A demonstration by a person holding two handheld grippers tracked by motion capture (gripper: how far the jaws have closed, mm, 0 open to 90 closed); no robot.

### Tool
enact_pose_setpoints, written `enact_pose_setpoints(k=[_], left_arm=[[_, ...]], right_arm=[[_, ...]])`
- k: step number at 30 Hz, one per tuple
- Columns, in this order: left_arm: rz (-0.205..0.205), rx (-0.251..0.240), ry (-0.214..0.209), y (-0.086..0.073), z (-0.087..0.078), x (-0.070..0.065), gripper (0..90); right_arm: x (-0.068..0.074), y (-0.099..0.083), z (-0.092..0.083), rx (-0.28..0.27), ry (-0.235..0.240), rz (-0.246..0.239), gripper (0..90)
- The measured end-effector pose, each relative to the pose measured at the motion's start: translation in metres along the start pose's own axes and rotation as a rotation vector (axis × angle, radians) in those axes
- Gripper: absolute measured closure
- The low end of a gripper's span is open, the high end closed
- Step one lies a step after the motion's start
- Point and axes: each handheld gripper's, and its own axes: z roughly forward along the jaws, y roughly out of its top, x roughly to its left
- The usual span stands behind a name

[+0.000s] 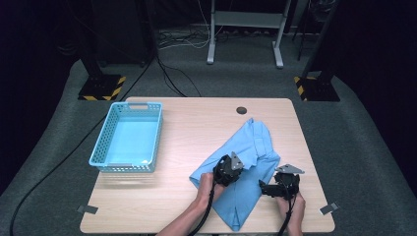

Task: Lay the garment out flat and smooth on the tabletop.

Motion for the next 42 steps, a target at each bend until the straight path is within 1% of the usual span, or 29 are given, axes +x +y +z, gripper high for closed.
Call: enact_pose_setpoints(k=[4,5,7,8,9,10,11,14,16,19,23,24,26,28,31,36,40,42], left_arm=[[0.005,-0.024,0.012,0.004,-0.007,0.008,84.4],[0.005,-0.024,0.012,0.004,-0.007,0.008,84.4],[-0.006,-0.037,0.022,0.009,-0.012,0.016,84.4],[-0.006,-0.037,0.022,0.009,-0.012,0.016,84.4],[-0.010,-0.042,0.029,0.011,-0.014,0.020,84.4],[-0.010,-0.051,0.047,0.015,-0.018,0.026,84.4],[-0.012,-0.056,0.055,0.016,-0.020,0.029,84.4],[-0.016,-0.061,0.065,0.019,-0.024,0.035,84.4],[-0.018,-0.065,0.084,0.020,-0.027,0.042,84.5],[-0.033,-0.070,0.095,0.021,-0.031,0.053,84.5],[-0.045,-0.083,0.118,0.023,-0.035,0.063,84.5],[-0.058,-0.088,0.118,0.023,-0.036,0.067,84.5],[-0.079,-0.091,0.104,0.024,-0.037,0.072,84.4],[-0.081,-0.088,0.114,0.025,-0.038,0.078,84.4],[-0.096,-0.084,0.118,0.026,-0.038,0.085,84.4],[-0.108,-0.087,0.144,0.027,-0.040,0.096,84.4],[-0.104,-0.078,0.170,0.025,-0.040,0.103,84.4],[-0.119,-0.078,0.176,0.023,-0.040,0.108,84.4]], right_arm=[[0.000,0.000,0.000,0.000,-0.001,0.000,2.6],[0.000,0.000,0.000,0.000,-0.001,0.000,2.6],[0.000,0.000,0.000,0.000,-0.002,0.002,2.6],[0.000,0.000,0.000,0.000,-0.002,0.002,2.6],[0.000,0.000,0.000,0.000,-0.002,0.002,2.6],[0.000,0.000,0.000,0.000,-0.002,0.002,2.6],[0.000,0.000,0.000,0.000,-0.002,0.002,2.6],[0.000,0.000,0.000,0.000,-0.003,0.002,2.6],[0.000,0.000,0.000,0.000,-0.003,0.002,2.6],[0.000,0.000,0.000,-0.001,-0.005,0.006,2.6],[0.000,0.000,0.000,-0.001,-0.006,0.007,2.6],[0.000,0.000,0.000,-0.002,-0.006,0.006,2.6],[0.000,0.000,0.000,-0.001,-0.007,0.007,2.6],[0.000,0.000,0.000,-0.001,-0.008,0.008,2.6],[0.000,0.000,0.000,0.000,-0.010,0.009,2.6],[0.000,0.000,0.000,-0.001,-0.011,0.010,2.6],[0.000,0.000,0.000,0.000,-0.012,0.010,2.6],[0.000,0.000,0.000,-0.001,-0.013,0.010,2.6]])
